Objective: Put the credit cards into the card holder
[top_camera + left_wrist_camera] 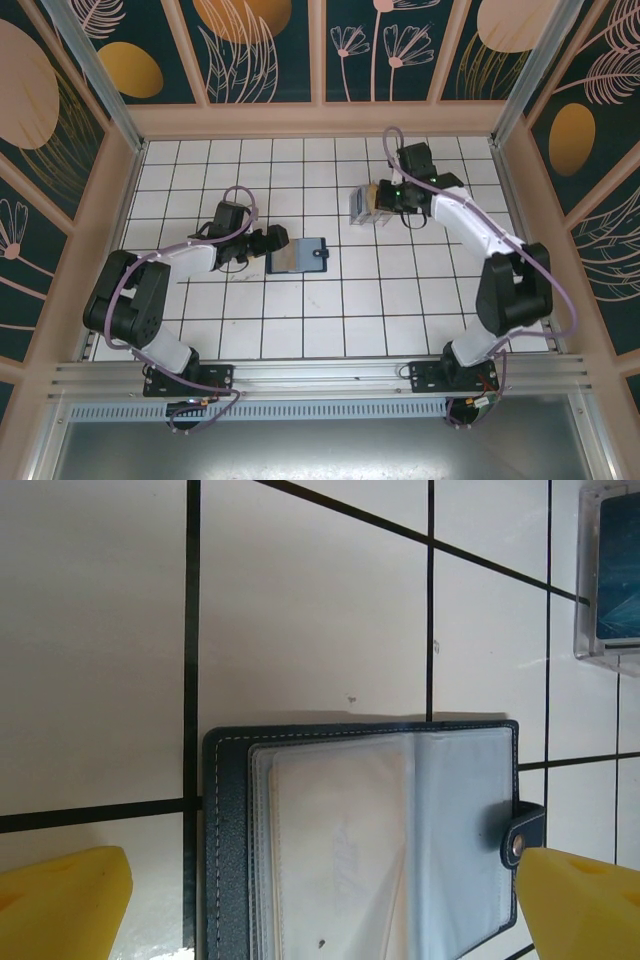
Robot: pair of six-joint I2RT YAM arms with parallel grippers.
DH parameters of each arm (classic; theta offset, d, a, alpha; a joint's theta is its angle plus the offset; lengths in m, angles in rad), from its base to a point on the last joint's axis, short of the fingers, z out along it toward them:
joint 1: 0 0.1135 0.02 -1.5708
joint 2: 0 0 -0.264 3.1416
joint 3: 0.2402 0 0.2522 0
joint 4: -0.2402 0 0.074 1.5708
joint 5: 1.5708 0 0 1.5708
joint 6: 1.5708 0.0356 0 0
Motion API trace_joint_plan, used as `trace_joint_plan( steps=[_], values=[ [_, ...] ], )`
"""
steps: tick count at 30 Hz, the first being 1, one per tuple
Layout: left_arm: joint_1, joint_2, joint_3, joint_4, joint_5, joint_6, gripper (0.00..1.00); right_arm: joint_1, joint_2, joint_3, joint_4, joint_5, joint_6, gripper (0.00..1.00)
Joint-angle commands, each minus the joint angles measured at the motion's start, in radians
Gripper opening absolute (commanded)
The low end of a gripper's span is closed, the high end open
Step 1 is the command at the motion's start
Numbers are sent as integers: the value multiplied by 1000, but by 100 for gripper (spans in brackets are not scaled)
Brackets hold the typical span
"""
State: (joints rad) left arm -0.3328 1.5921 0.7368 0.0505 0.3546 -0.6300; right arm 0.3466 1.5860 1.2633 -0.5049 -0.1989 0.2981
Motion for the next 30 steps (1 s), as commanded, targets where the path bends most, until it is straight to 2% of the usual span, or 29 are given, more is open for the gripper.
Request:
trace_joint_plan(
  steps=[1,7,12,15,19,25,30],
  values=[
    [1,-16,2,-48,-13,25,98,74,-80,-77,78,14,43,0],
    [1,-14,2,-60,-5,27,92,225,-139,-281,353,-108,223,0],
    [1,-2,6,-69,-2,33,86,299,-53,-399,601,-227,363,0],
    [1,6,7,-68,2,26,81,308,9,-441,704,-293,415,0],
    [1,27,12,-70,-27,21,65,300,60,-472,773,-338,430,0],
    [-2,61,15,-47,-9,7,53,293,125,-501,900,-433,496,0],
    [-2,69,4,-35,-15,1,53,284,129,-502,900,-431,491,0]
  ],
)
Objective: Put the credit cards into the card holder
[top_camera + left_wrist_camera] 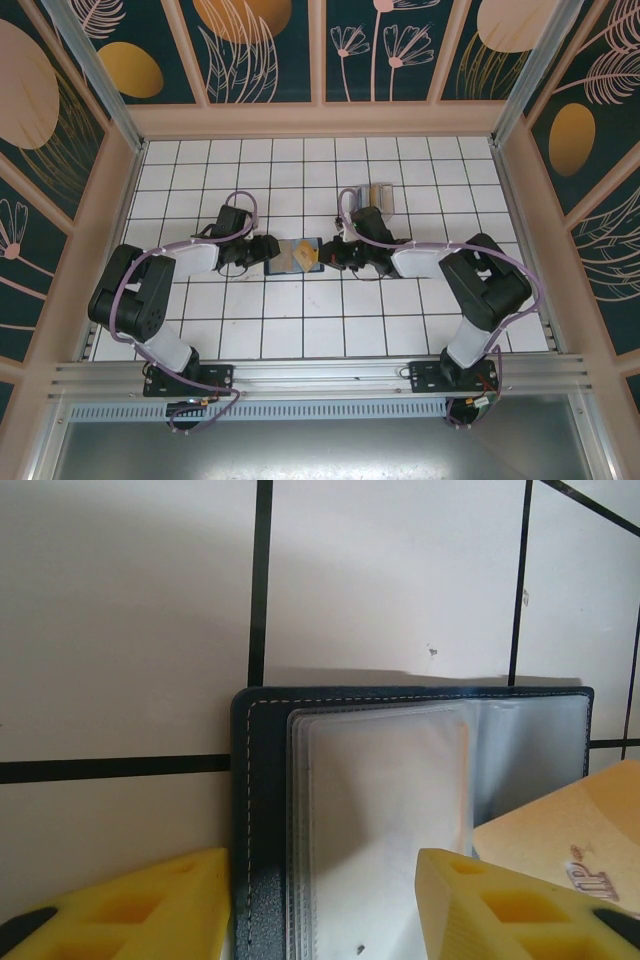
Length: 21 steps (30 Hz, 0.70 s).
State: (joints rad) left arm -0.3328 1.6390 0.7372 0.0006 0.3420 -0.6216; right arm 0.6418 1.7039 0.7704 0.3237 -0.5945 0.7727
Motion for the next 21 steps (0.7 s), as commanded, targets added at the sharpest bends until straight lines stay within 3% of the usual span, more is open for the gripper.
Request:
trace_joint_plan(
  steps=[1,7,12,21],
  values=[
    [-2,28,7,11,-2,-7,54,-17,9,-14,74,-37,17,0],
    [-2,28,1,12,-15,-14,49,-34,-20,-18,67,-49,3,0],
    [-2,33,-2,8,-27,-25,41,-24,42,-11,111,-83,15,0],
    [-2,27,-6,-4,-40,-28,40,-19,91,-3,95,-36,2,0]
  ],
)
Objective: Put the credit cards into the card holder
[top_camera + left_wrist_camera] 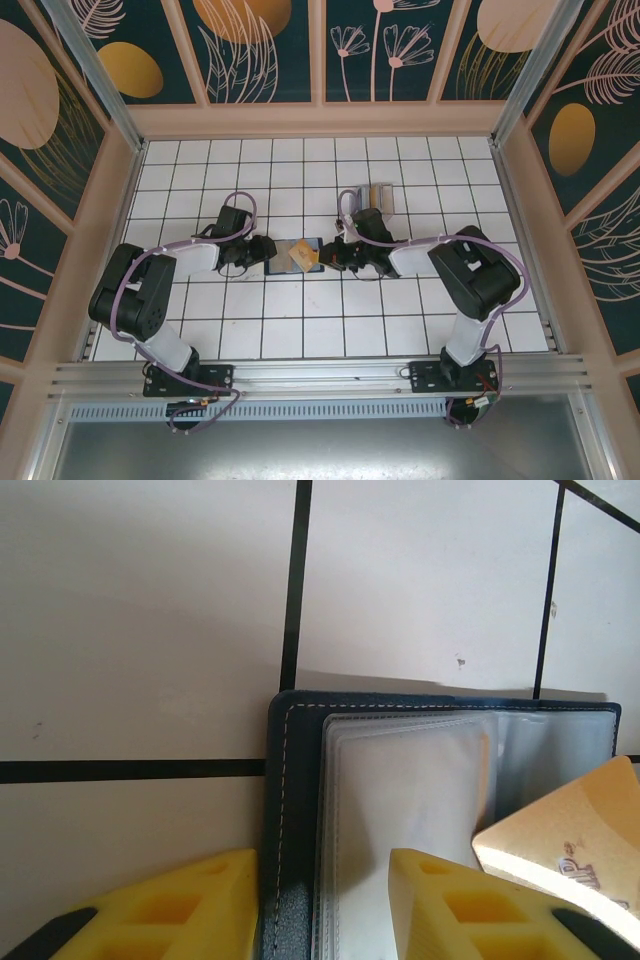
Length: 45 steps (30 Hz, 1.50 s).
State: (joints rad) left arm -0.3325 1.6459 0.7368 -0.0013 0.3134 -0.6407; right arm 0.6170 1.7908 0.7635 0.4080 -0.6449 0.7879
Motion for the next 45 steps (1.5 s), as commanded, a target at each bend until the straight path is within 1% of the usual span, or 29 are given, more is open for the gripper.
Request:
trace_joint_plan(
  steps=[1,10,17,21,24,33,38,45],
  values=[
    [-2,20,-5,-2,-11,-9,40,4,5,5,4,19,-17,0],
    [-2,28,-5,1,-4,-16,39,6,-12,-28,32,37,5,0],
    [-3,26,-7,-4,-4,-17,39,7,-18,-26,13,50,-4,0],
    [-2,22,-9,-1,-4,-17,40,15,9,-5,6,33,-6,0],
    [-3,23,-5,0,3,-19,40,32,28,9,4,43,2,0],
    [-2,20,-14,17,23,-31,39,49,5,-20,36,129,67,0],
    [-2,15,-15,18,23,-31,38,49,-24,-84,123,182,148,0],
    [-2,17,-19,18,21,-26,38,66,-23,-73,108,157,150,0]
  ],
)
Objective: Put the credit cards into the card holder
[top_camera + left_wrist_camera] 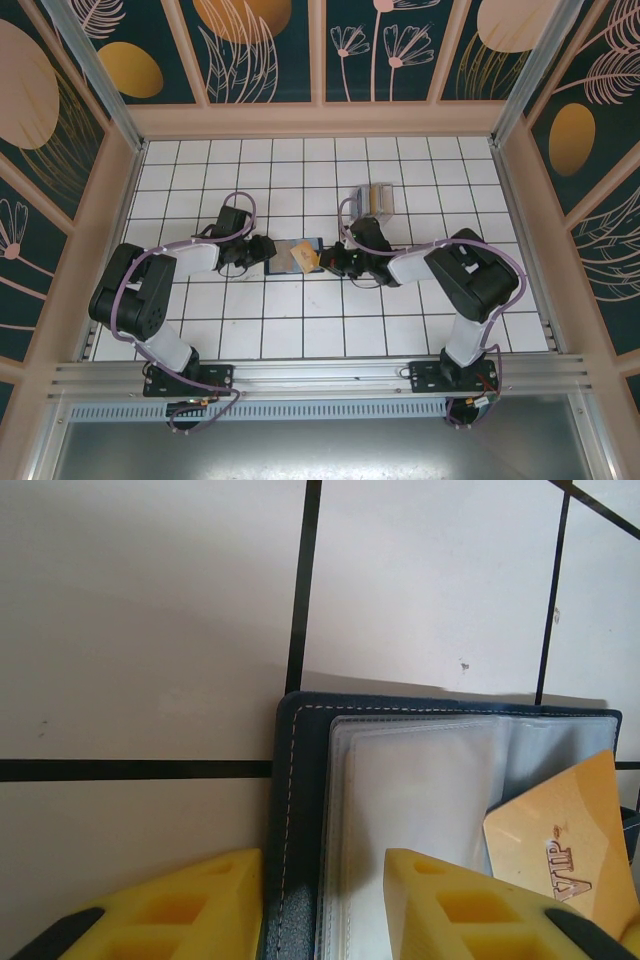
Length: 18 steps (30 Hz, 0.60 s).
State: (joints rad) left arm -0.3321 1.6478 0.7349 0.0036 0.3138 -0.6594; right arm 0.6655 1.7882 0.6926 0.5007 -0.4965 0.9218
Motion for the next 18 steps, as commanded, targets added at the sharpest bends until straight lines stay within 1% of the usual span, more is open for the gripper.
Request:
trace_joint_plan(
  steps=[1,6,11,15,18],
  values=[
    [-2,16,-17,13,21,-7,38,21,-16,3,11,2,16,0],
    [-2,17,-24,22,26,-11,37,54,-10,23,-13,17,27,0],
    [-2,9,-32,24,21,-12,37,90,-52,39,-127,131,54,0],
    [-2,10,-36,29,24,-13,36,103,-61,40,-155,164,73,0],
    [-2,9,-37,29,25,-13,35,108,-76,17,-148,181,119,0]
  ],
)
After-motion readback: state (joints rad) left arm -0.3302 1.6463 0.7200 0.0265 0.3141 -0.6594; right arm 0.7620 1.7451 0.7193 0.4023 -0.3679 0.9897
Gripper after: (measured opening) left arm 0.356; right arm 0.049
